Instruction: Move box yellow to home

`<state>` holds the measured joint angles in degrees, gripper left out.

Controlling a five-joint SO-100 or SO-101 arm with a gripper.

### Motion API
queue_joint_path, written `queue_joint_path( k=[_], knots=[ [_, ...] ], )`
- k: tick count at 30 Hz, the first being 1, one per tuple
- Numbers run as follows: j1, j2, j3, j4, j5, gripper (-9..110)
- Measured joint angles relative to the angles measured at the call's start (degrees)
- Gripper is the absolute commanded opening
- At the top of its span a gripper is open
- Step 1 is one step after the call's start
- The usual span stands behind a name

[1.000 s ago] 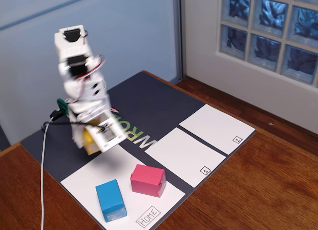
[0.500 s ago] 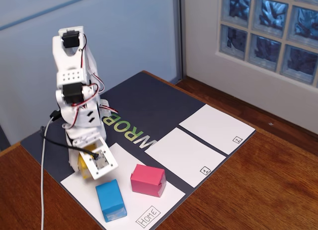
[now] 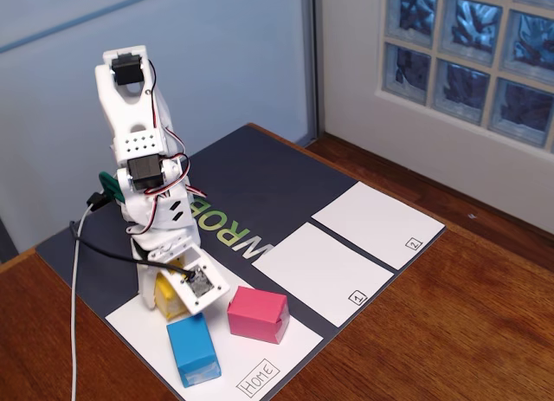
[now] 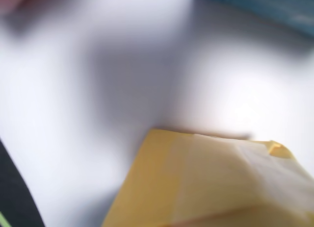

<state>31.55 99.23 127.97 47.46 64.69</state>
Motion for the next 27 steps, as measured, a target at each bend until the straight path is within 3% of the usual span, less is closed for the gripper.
queue_joint_path(
  k=[5, 16, 27],
  knots=[
    [-0.97, 8.61, 9.93, -6.06, -0.44, 0],
    [-7.03, 14.33, 14.33, -11.87, 3.16, 0],
    [-6.50, 15.12, 18.54, -15.29, 3.16, 0]
  ],
)
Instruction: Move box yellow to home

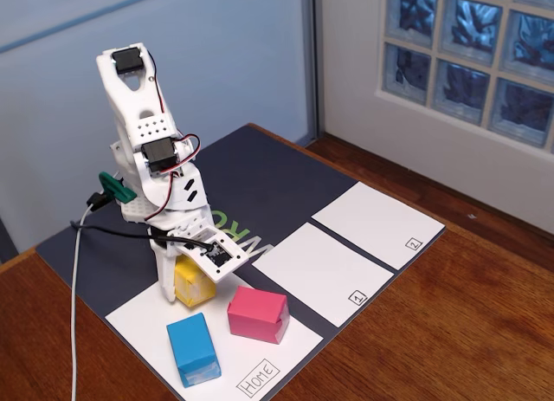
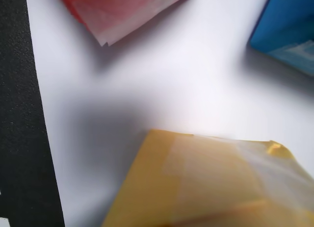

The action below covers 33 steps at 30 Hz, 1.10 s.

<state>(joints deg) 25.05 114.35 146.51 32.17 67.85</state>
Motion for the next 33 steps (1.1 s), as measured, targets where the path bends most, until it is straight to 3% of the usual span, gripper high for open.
queue_joint_path(
  k=[14, 20, 24, 33],
  knots=[
    [0.26, -0.18, 0.00, -0.53, 0.53, 1],
    [0.26, 0.09, 0.09, -1.49, -0.53, 29],
    [0.26, -0.09, 0.26, -1.85, -1.67, 42],
    [0.35, 0.18, 0.44, -1.93, -2.20, 47]
  ],
)
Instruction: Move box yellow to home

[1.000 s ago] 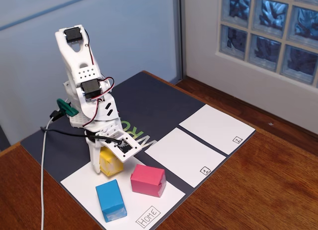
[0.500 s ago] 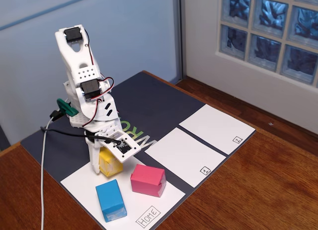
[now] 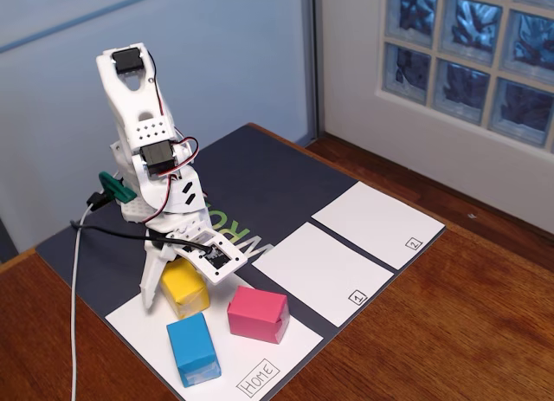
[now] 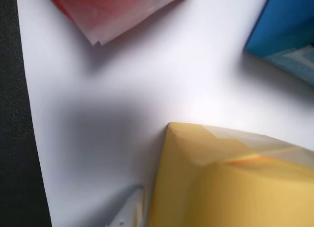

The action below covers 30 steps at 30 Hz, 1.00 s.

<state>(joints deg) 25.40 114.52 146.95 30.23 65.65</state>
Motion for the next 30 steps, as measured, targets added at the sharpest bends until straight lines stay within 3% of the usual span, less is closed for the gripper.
queue_joint_path(
  k=[15, 22, 30],
  knots=[
    [0.35, 26.46, 0.09, 6.06, 1.41, 38],
    [-3.60, 39.73, 1.76, 6.42, -0.26, 11],
    [-13.71, 54.84, 7.82, 11.25, 0.70, 6]
  ],
)
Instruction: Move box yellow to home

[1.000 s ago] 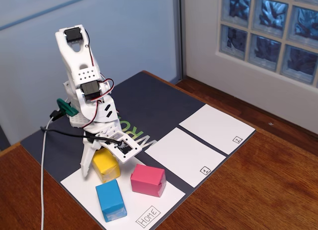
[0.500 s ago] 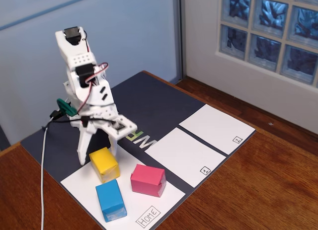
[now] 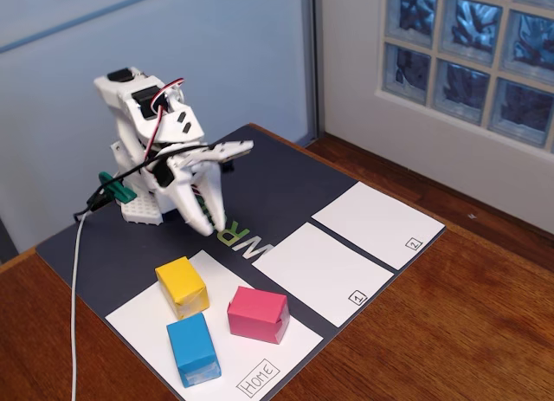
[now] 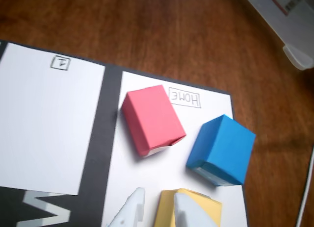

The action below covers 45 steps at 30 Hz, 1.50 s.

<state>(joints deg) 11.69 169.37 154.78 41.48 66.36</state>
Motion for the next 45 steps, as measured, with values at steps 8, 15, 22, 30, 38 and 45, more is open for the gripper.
queue_joint_path(
  k=[8, 15, 22, 30, 38, 45],
  knots=[
    [-8.70, 11.60, 0.26, 26.72, 7.29, 1],
    [-8.70, 17.05, 7.73, 36.04, 10.99, -1],
    [-8.35, 18.98, 11.87, 37.00, 13.54, -1],
    [-8.35, 18.98, 18.11, 37.00, 13.36, -1],
    [-10.02, 18.98, 19.25, 38.06, 16.79, 0],
    [-10.20, 18.98, 19.34, 38.23, 17.58, 0]
  ],
)
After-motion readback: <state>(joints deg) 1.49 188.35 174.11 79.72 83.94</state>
